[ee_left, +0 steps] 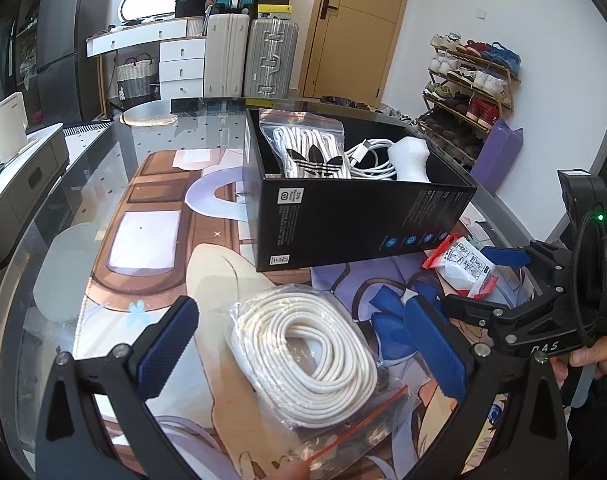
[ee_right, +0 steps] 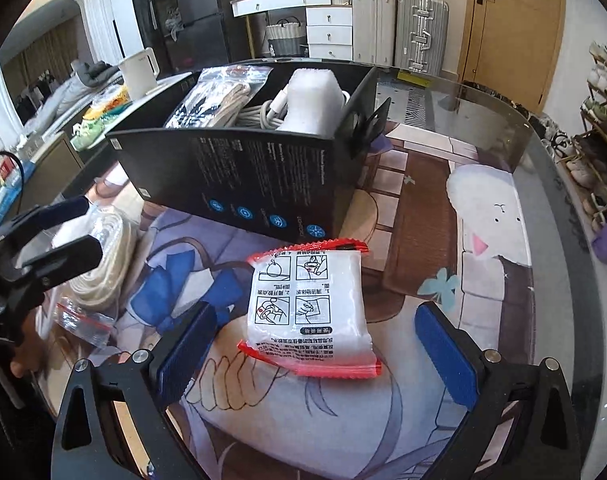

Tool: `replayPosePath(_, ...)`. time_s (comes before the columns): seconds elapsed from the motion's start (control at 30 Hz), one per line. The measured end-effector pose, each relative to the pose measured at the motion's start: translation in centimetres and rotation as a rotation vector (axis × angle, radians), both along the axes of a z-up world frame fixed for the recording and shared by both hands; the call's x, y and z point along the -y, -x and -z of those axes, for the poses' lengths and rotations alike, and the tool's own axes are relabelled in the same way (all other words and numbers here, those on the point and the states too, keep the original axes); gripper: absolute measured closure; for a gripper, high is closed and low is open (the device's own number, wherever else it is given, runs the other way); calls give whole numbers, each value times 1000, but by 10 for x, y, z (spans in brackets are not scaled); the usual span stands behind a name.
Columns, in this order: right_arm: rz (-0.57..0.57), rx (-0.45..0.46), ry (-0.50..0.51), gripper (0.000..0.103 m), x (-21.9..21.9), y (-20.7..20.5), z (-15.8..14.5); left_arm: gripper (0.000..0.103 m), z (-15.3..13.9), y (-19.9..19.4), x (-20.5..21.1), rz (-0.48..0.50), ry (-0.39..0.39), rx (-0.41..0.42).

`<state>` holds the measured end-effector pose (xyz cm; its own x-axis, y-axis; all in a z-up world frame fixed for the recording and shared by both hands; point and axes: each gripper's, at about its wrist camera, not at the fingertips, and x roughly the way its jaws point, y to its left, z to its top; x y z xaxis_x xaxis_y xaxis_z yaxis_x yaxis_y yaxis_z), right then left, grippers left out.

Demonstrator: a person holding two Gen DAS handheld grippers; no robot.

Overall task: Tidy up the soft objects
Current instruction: 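Reach right tool to the white-and-red packet and close on it, then lift the packet with right tool while left tool grasps the bag of white rope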

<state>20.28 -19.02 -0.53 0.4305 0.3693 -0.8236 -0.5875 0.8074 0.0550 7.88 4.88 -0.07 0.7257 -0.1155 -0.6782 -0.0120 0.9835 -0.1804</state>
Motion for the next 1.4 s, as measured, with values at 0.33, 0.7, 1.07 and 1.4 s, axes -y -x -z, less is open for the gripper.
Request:
replayPosePath(0.33, 3, 5, 16, 1, 3, 3, 2, 0, 0, 0, 0, -1, -11, 1)
replayPosePath(0.7, -12, 39, -6, 46, 9, 10, -5, 0, 2, -2, 2, 2, -12, -1)
replayPosePath(1.07, -68, 78, 1, 57, 10, 23, -15, 0, 5, 0, 15, 11, -59, -82)
replayPosePath(1.4, -75, 96, -24, 57, 14, 29, -26, 0, 17, -10, 21, -49, -64, -182)
